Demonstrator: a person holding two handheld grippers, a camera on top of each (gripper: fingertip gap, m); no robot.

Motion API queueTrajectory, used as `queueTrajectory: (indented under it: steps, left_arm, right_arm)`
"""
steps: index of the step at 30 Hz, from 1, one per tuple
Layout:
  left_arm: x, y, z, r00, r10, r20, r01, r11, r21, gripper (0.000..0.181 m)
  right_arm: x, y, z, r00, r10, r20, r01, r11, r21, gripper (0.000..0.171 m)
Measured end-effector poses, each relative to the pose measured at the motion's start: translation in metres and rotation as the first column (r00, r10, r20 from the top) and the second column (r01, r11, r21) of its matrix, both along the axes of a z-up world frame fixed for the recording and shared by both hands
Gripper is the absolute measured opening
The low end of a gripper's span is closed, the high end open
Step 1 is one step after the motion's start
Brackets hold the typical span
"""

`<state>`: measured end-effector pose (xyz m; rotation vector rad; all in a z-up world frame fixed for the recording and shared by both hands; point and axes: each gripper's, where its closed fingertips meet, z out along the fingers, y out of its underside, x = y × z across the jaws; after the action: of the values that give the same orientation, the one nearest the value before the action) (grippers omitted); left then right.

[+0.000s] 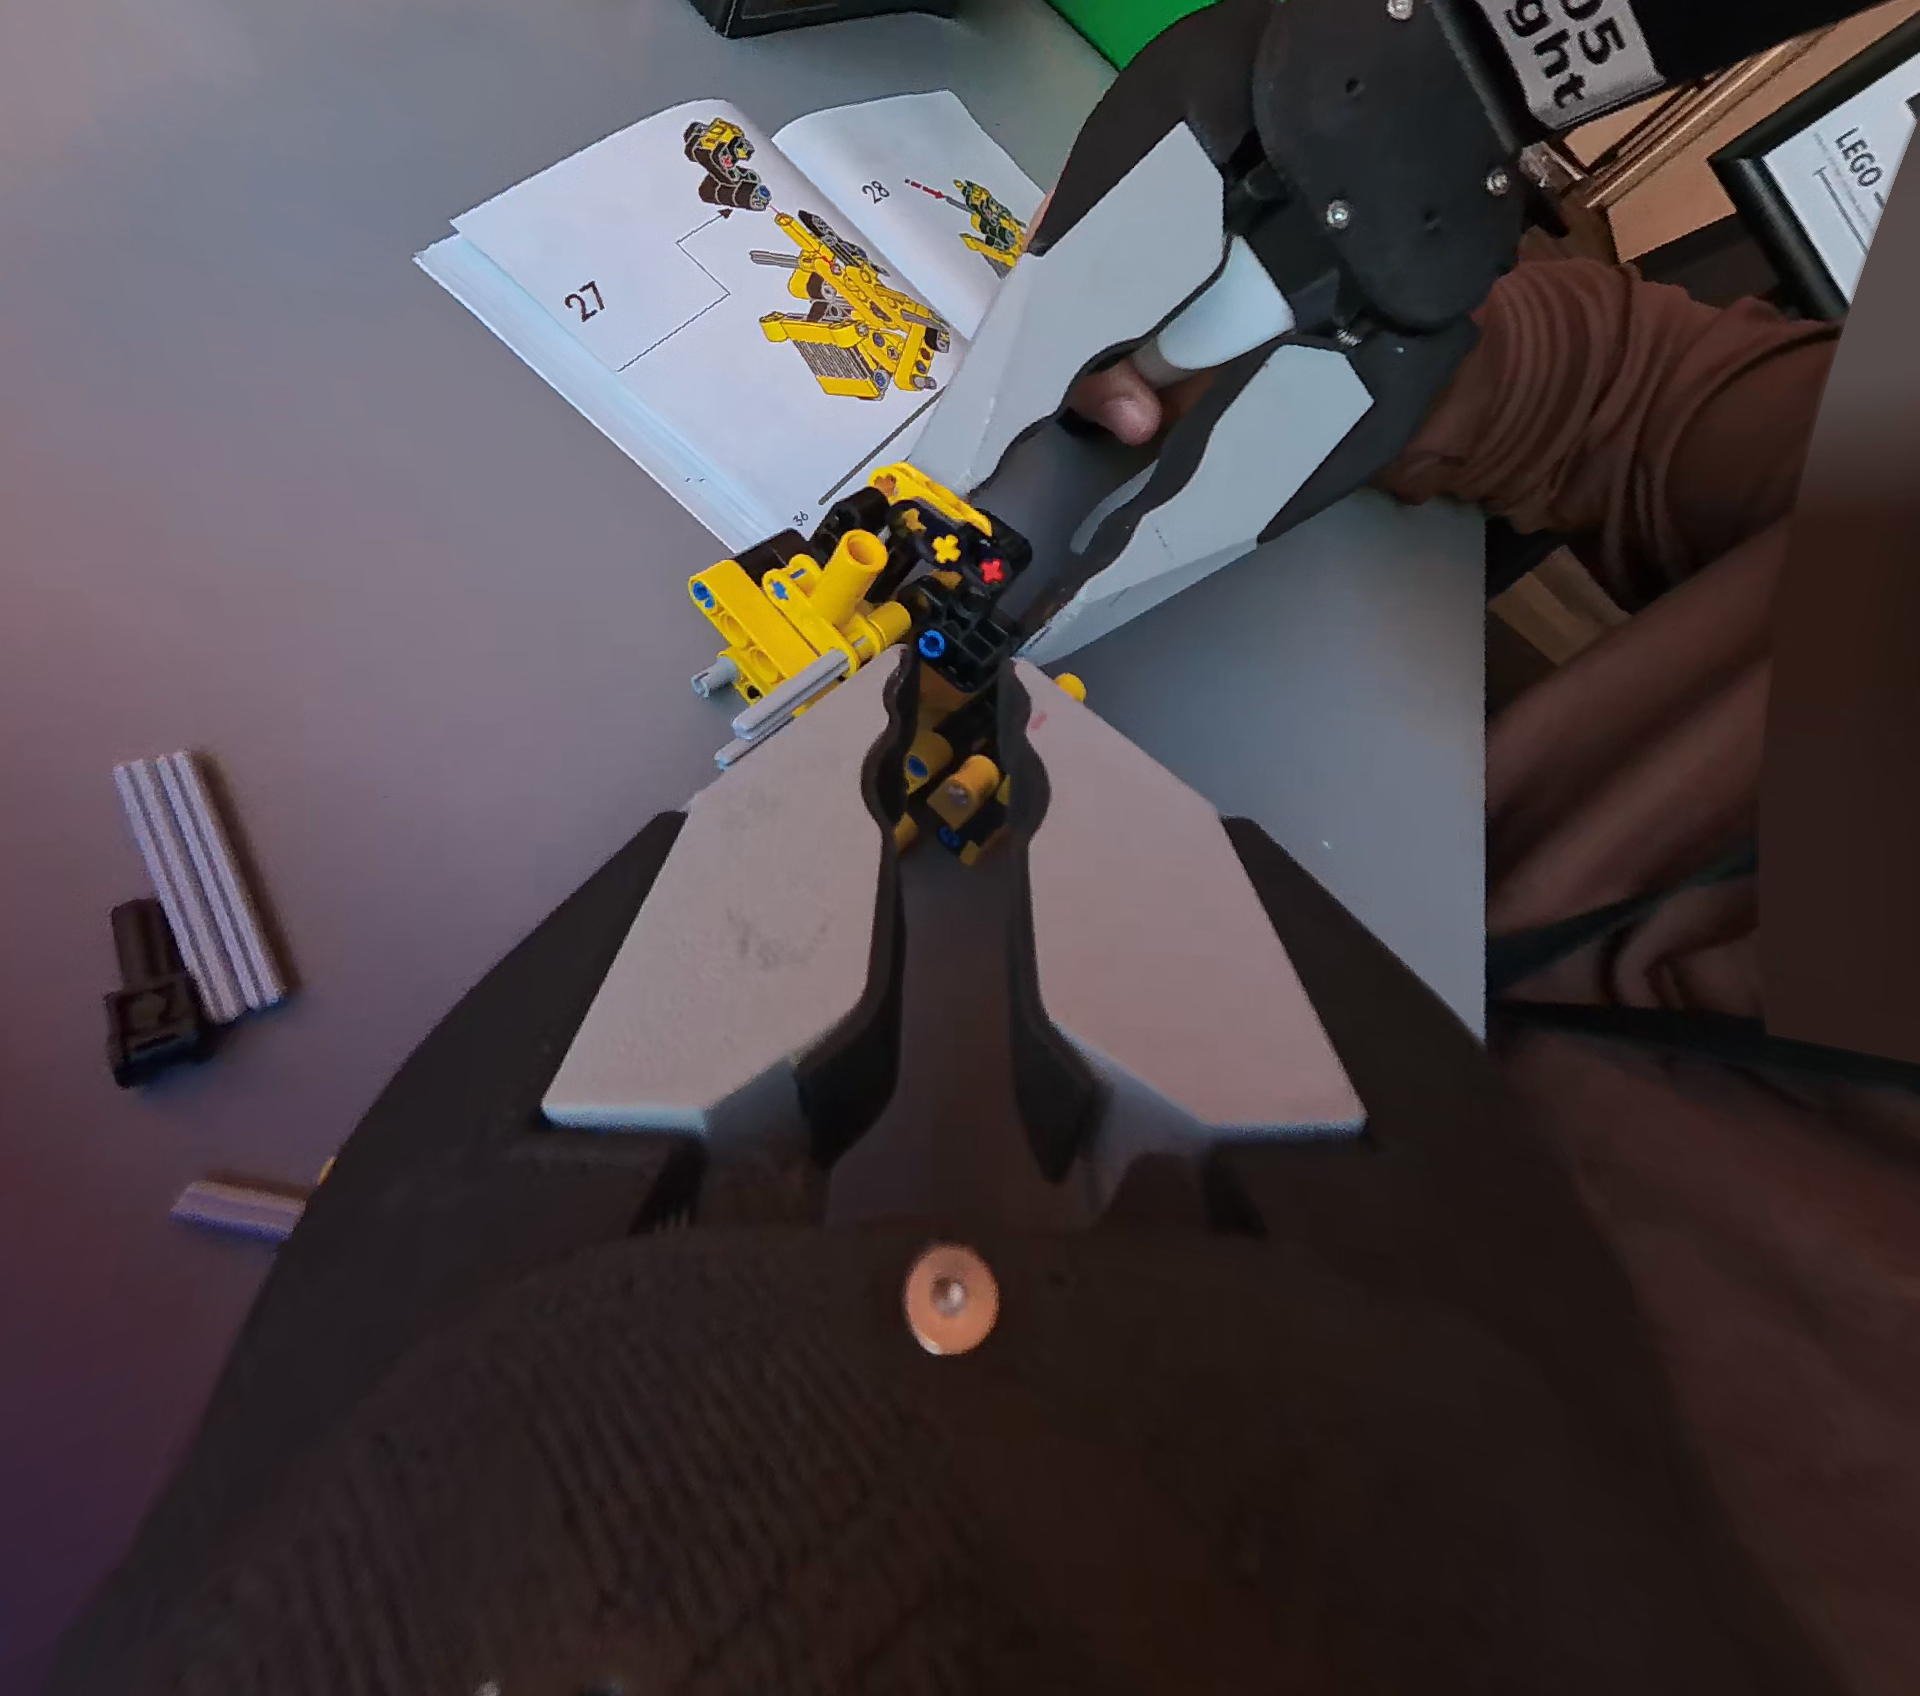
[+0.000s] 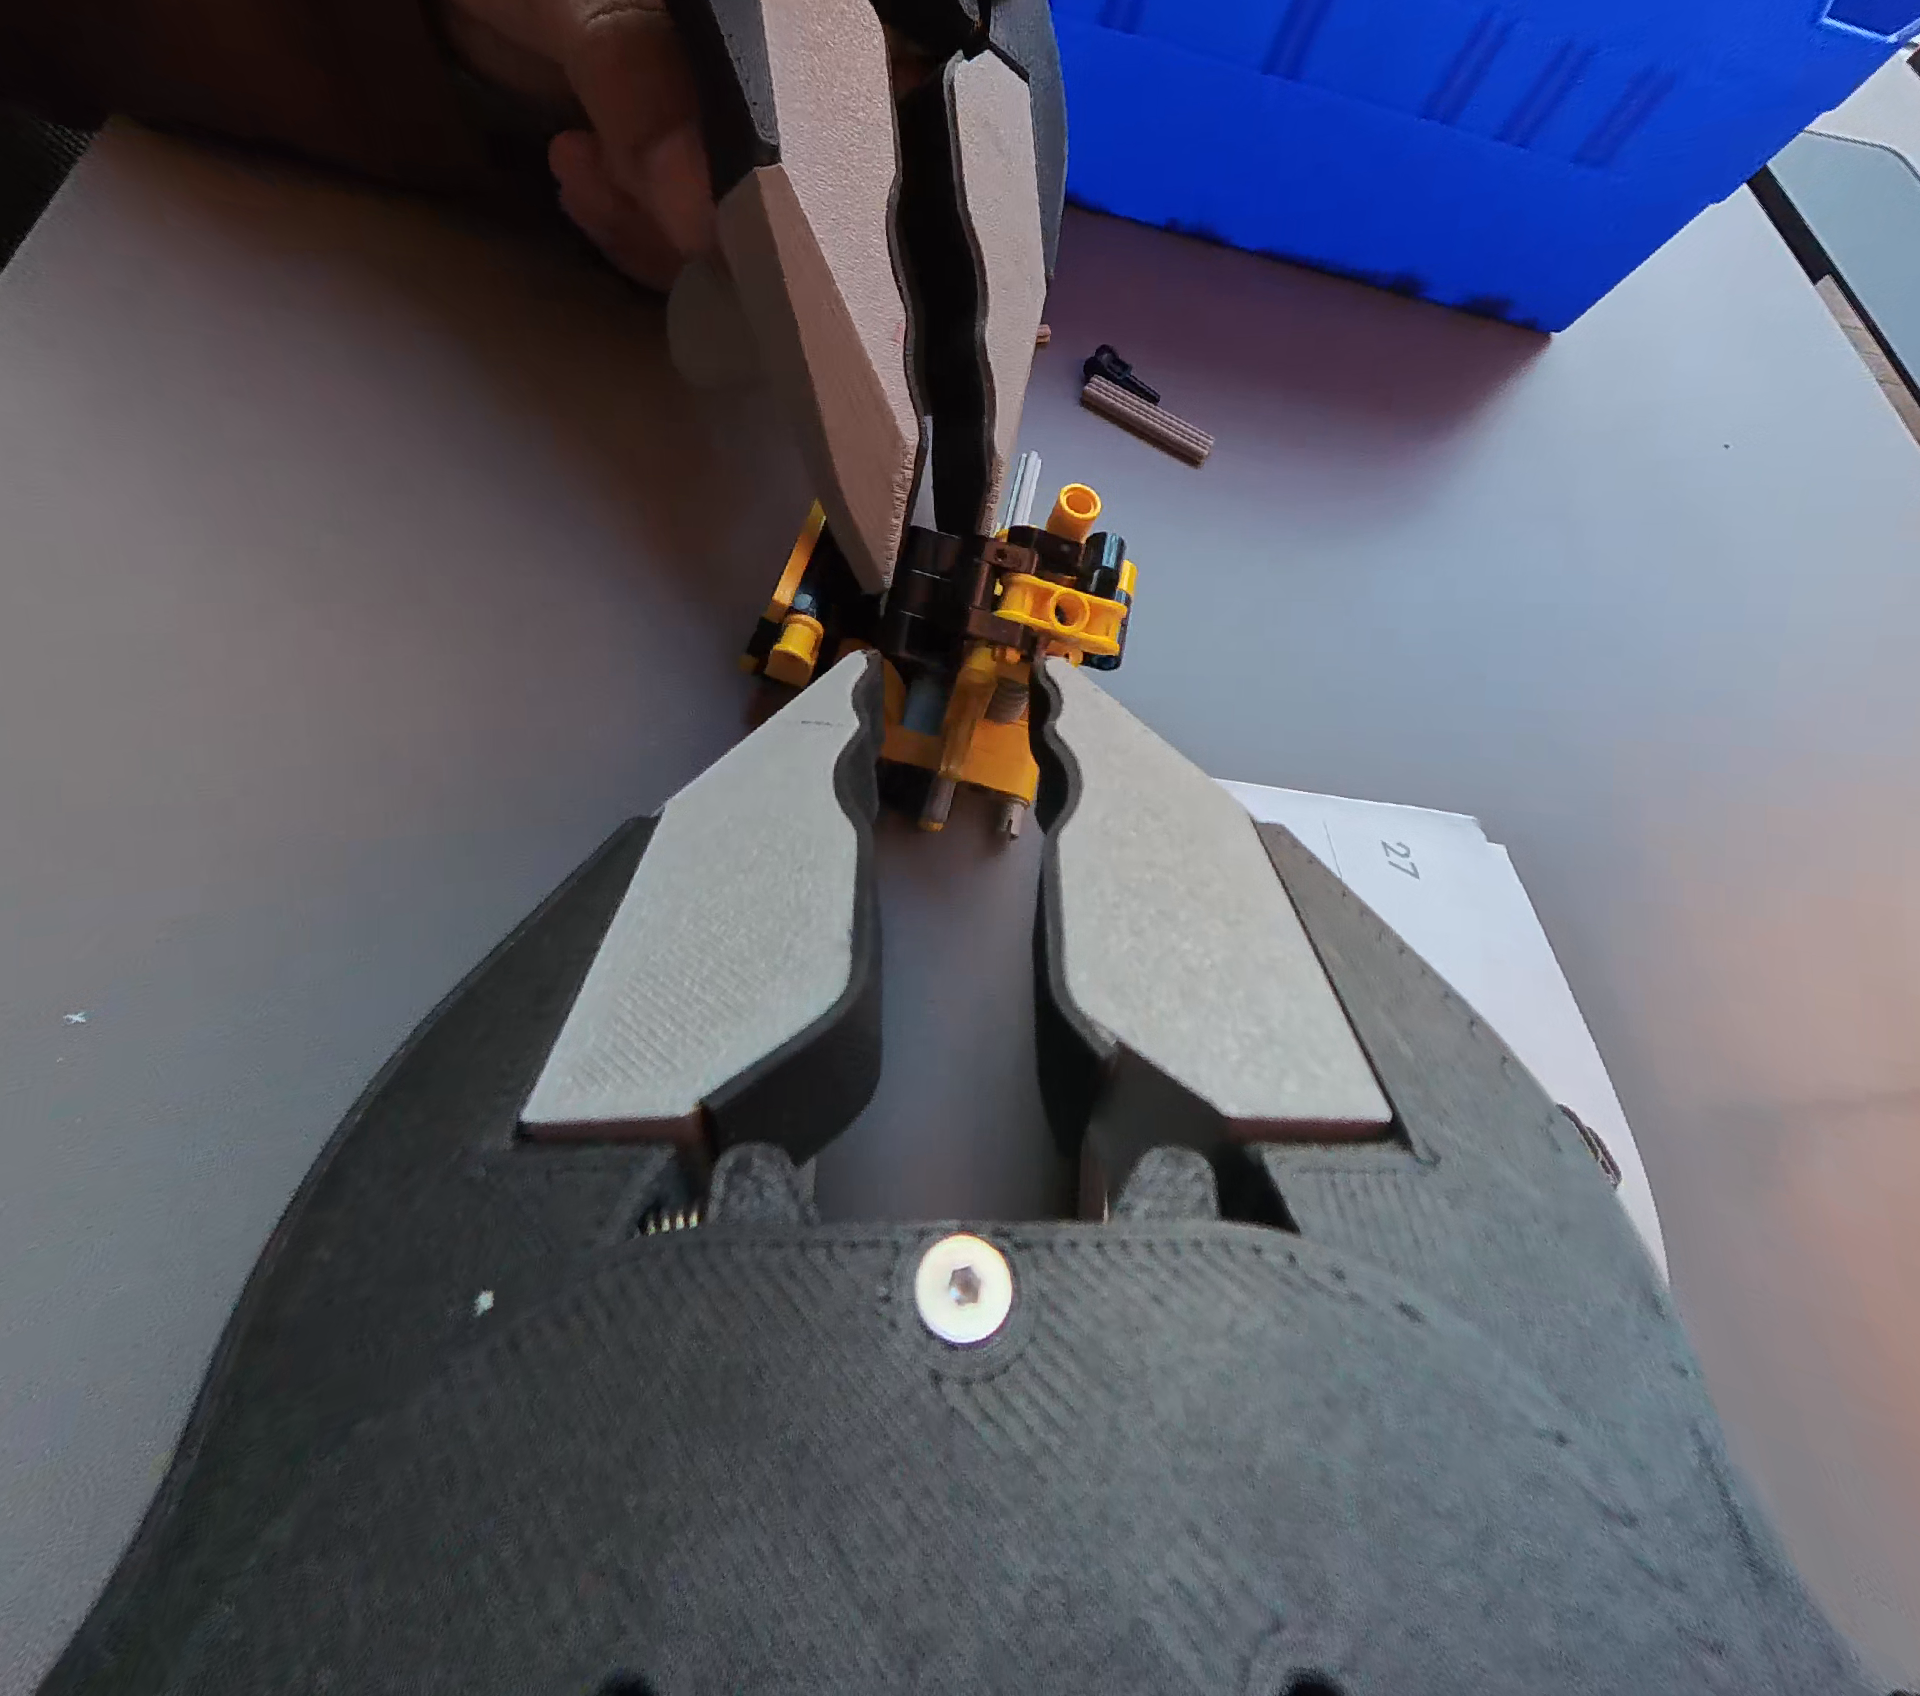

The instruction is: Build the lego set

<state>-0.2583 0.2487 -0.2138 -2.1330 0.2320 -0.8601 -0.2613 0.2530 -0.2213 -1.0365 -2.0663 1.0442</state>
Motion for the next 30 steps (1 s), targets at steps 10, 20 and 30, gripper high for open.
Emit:
queueTrajectory:
  steps: [10, 20, 30]
  left_arm:
    - [0.0, 0.0, 0.0, 1.0, 0.009, 0.017, -0.009, 1.0, -0.016, 0.012]
    - [0.001, 0.001, -0.001, 1.0, 0.012, 0.025, -0.011, 0.999, -0.03, 0.012]
    - [-0.004, 0.002, -0.002, 0.999, 0.029, 0.015, -0.028, 0.999, -0.028, 0.015]
  right_arm:
    - [0.001, 0.0, 0.01, 0.999, -0.001, -0.037, -0.001, 0.998, -0.06, 0.025]
    - [-0.001, 0.002, 0.012, 0.999, -0.035, -0.028, 0.032, 0.994, -0.105, 0.025]
    - [-0.003, 0.004, 0.006, 0.997, -0.077, -0.03, 0.076, 0.997, -0.026, 0.019]
